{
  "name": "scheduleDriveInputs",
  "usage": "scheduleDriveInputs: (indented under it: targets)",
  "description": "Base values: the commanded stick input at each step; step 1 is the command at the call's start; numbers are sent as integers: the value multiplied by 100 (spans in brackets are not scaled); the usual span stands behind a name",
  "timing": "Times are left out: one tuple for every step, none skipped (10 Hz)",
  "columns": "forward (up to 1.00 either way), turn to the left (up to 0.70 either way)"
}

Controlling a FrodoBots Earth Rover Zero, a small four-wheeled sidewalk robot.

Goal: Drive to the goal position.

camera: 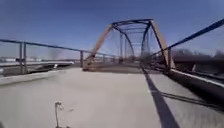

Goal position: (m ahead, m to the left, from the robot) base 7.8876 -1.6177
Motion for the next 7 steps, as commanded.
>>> scheduleDriveInputs:
  targets:
    - [100,0]
    - [100,0]
    - [100,0]
    - [100,0]
    - [100,0]
    - [100,0]
    - [100,-5]
